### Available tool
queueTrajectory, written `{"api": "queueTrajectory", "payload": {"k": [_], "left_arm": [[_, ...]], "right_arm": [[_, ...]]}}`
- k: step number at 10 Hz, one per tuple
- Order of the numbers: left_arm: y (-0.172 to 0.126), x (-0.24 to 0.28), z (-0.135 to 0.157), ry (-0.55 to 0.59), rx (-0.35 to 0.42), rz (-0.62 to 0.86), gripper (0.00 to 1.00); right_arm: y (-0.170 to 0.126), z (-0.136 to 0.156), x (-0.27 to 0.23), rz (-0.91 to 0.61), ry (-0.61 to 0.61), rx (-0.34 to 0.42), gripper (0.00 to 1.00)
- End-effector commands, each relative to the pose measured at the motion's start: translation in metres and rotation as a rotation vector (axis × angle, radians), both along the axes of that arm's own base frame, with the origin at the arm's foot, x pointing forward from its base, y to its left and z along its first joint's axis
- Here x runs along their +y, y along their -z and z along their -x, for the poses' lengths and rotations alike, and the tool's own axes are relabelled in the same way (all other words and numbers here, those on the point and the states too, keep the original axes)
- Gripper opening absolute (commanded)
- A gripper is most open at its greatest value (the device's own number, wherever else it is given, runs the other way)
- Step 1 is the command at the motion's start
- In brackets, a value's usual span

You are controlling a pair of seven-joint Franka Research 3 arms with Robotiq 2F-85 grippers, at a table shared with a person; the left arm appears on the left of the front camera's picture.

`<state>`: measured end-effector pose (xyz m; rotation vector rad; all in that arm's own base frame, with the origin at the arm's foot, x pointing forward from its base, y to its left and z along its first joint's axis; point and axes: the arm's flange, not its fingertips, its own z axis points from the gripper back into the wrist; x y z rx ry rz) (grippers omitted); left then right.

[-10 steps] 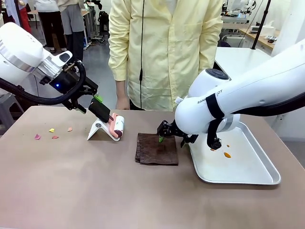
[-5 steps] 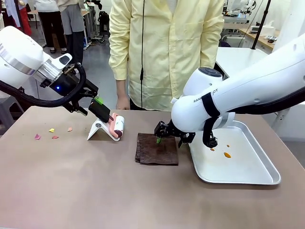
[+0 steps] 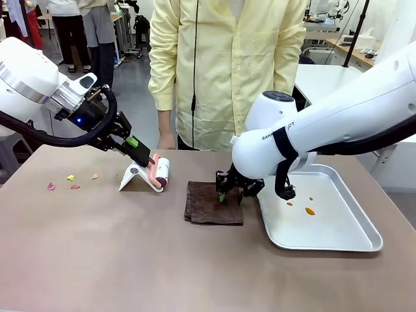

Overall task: Clean the surface of the table.
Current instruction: Hold the Lint Roller with your left hand and the towel with your right hand.

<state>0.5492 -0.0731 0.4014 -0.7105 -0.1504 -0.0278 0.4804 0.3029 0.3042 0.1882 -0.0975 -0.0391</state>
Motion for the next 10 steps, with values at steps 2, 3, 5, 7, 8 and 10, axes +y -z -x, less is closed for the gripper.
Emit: {"api": "queueTrajectory", "payload": {"k": [2, 3, 5, 7, 8, 10], "left_arm": [[0.008, -0.002, 0.0, 0.003, -0.023, 0.011, 0.0], [0.007, -0.003, -0.001, 0.008, -0.025, 0.009, 0.0], [0.005, -0.002, -0.003, 0.019, -0.029, -0.001, 0.0], [0.003, -0.002, -0.003, 0.035, -0.037, -0.001, 0.0], [0.0, -0.003, -0.003, 0.042, -0.042, 0.002, 0.0], [-0.006, -0.004, -0.001, 0.05, -0.056, 0.014, 0.0]], "right_arm": [[-0.001, -0.001, 0.01, 0.034, 0.03, -0.008, 0.04], [-0.001, 0.0, 0.009, 0.033, 0.029, -0.007, 0.0], [0.0, 0.003, 0.007, 0.026, 0.036, -0.008, 0.0], [0.001, 0.006, 0.004, 0.016, 0.045, -0.007, 0.0], [0.002, 0.006, 0.002, 0.012, 0.049, -0.006, 0.0], [-0.003, 0.005, -0.003, -0.013, 0.05, -0.01, 0.0]]}}
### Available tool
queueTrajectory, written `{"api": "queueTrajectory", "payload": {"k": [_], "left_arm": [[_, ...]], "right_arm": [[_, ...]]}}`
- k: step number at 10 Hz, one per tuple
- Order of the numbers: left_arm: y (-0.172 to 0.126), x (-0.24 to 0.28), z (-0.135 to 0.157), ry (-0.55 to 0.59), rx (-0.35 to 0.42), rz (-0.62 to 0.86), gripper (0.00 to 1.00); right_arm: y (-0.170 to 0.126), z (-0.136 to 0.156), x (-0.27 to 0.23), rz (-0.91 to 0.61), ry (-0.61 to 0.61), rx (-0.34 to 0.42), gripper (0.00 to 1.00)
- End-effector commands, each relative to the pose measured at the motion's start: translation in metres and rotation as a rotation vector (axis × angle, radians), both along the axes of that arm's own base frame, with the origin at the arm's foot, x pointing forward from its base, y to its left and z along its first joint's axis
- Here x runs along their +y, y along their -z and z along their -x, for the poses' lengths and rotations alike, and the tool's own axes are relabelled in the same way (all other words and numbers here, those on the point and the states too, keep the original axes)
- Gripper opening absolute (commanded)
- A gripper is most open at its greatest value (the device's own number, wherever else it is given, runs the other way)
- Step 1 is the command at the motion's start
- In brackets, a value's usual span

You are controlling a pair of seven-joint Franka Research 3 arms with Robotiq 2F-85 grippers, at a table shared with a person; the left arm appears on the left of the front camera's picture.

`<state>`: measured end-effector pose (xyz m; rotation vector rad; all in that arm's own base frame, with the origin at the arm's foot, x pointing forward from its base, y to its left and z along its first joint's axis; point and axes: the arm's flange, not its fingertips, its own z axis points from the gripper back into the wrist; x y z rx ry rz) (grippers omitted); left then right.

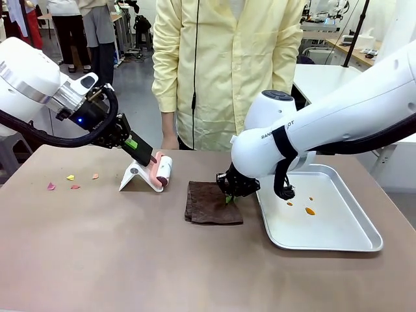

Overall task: Clean the surface of the table.
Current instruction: Hold the Lint Roller with your left hand and the towel with your right hand.

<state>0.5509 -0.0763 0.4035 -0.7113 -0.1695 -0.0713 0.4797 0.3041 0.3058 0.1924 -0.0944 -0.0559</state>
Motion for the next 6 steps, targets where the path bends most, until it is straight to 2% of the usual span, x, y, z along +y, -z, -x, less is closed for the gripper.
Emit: {"api": "queueTrajectory", "payload": {"k": [1, 2, 3, 6], "left_arm": [[-0.01, 0.001, 0.005, 0.029, -0.038, 0.046, 0.0], [-0.016, 0.003, 0.012, 0.045, -0.054, 0.096, 0.0], [-0.022, 0.007, 0.019, 0.065, -0.065, 0.148, 0.0], [-0.04, 0.026, 0.041, 0.059, -0.03, 0.293, 0.0]], "right_arm": [[-0.008, 0.007, -0.009, -0.051, 0.021, -0.024, 0.0], [-0.016, 0.012, -0.019, -0.126, 0.011, -0.037, 0.0], [-0.026, 0.021, -0.036, -0.274, -0.019, -0.038, 0.0], [-0.055, 0.059, -0.088, -0.663, -0.209, -0.022, 0.0]]}}
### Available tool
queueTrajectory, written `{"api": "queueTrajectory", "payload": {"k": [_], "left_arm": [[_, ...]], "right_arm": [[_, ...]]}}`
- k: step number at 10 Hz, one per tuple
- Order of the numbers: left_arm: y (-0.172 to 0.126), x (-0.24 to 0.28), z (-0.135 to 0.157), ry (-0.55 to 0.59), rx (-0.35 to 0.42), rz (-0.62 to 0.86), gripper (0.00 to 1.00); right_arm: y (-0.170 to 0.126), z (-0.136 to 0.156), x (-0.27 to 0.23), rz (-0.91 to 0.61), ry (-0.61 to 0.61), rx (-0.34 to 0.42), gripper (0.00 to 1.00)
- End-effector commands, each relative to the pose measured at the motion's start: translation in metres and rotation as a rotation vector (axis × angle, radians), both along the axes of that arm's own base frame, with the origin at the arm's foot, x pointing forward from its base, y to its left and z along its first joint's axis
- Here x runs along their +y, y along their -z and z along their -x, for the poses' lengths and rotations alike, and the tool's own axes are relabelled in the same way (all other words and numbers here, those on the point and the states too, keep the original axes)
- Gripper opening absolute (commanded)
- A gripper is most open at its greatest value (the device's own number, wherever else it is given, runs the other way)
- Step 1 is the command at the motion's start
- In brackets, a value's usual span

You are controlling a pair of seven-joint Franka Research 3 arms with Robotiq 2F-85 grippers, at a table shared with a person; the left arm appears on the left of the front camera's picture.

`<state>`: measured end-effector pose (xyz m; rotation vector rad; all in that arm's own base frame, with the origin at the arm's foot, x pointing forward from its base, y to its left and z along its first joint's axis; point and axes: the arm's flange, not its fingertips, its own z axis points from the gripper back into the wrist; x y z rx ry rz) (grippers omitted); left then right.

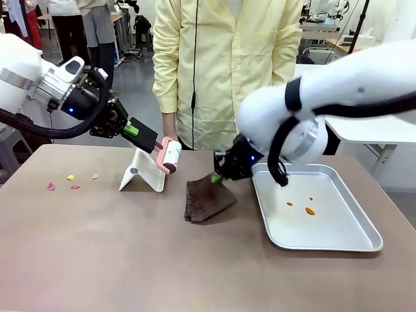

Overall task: Clean the surface of the table.
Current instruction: Hold the Lint Roller with your left hand and the towel with your right hand.

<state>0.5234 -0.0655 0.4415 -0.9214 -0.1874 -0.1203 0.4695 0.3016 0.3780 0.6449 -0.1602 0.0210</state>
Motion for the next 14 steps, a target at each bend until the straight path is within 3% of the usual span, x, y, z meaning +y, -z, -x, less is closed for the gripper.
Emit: {"api": "queueTrajectory", "payload": {"k": [1, 2, 4, 5, 7, 9, 10, 12, 14], "left_arm": [[-0.01, 0.035, 0.021, 0.008, 0.019, 0.168, 0.0], [-0.015, 0.063, 0.03, 0.061, 0.015, 0.235, 0.0], [-0.017, 0.124, 0.048, 0.103, 0.025, 0.343, 0.0], [-0.017, 0.157, 0.061, 0.105, -0.013, 0.425, 0.0], [-0.01, 0.206, 0.087, 0.075, -0.059, 0.52, 0.0], [0.002, 0.23, 0.102, 0.061, -0.068, 0.5, 0.0], [0.011, 0.248, 0.115, 0.003, -0.076, 0.429, 0.0], [0.027, 0.278, 0.152, -0.129, -0.098, 0.425, 0.0], [0.036, 0.302, 0.151, -0.237, -0.062, 0.489, 0.0]], "right_arm": [[0.007, 0.061, -0.103, -0.306, -0.209, 0.038, 0.0], [-0.002, 0.075, -0.123, -0.373, -0.272, 0.033, 0.0], [-0.014, 0.096, -0.164, -0.461, -0.242, -0.003, 0.0], [-0.02, 0.106, -0.187, -0.549, -0.276, -0.014, 0.0], [-0.034, 0.128, -0.24, -0.658, -0.188, -0.027, 0.0], [-0.041, 0.15, -0.291, -0.719, -0.037, -0.093, 0.0], [-0.045, 0.165, -0.318, -0.73, 0.04, -0.11, 0.0], [-0.052, 0.188, -0.354, -0.769, 0.106, -0.147, 0.0], [-0.047, 0.187, -0.365, -0.772, 0.135, -0.149, 0.0]]}}
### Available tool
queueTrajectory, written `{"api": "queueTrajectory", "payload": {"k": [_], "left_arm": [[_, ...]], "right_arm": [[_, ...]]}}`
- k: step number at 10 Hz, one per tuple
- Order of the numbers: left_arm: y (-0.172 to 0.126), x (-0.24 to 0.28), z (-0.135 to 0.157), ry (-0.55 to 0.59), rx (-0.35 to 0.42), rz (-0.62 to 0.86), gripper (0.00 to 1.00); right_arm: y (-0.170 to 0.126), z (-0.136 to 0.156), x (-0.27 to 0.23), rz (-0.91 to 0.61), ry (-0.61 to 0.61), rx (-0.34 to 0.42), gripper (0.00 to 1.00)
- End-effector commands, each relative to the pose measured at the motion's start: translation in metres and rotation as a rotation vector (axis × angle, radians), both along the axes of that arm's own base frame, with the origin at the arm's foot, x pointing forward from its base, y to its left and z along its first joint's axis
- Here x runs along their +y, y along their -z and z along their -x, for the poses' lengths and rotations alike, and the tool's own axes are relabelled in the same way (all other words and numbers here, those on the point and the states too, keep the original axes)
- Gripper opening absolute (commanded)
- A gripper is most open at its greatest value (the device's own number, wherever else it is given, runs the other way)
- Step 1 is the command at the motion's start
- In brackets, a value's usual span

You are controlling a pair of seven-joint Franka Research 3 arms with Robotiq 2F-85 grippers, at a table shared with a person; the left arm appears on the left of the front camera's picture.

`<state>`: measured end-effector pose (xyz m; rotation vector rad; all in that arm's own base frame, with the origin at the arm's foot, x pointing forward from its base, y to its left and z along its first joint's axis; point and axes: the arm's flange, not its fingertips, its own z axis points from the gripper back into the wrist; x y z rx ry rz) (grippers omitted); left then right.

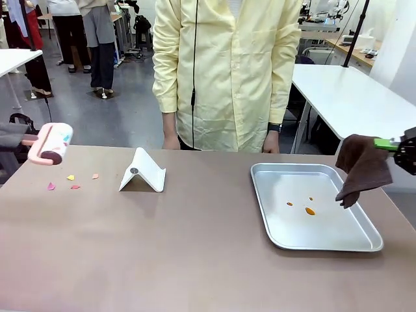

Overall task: Clean the surface of the table.
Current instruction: Hold the Lint Roller with your left hand and the towel with your right hand, then if a person points to the right, clean the right side of the table with your right hand, and if they point to the left, clean the left side with your left hand.

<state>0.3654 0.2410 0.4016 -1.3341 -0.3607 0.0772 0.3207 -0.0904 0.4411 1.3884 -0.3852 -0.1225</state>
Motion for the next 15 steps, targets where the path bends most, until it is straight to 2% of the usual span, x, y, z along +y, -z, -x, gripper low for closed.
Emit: {"api": "queueTrajectory", "payload": {"k": [1, 2, 15], "left_arm": [[-0.007, -0.005, -0.018, -0.078, 0.005, 0.06, 0.0], [0.0, 0.0, 0.0, 0.0, 0.0, 0.0, 0.0], [0.0, 0.0, 0.0, 0.0, 0.0, 0.0, 0.0]], "right_arm": [[0.022, 0.033, 0.03, -0.027, -0.008, 0.018, 0.0], [0.0, 0.0, 0.0, 0.0, 0.0, 0.0, 0.0], [0.0, 0.0, 0.0, 0.0, 0.0, 0.0, 0.0]]}}
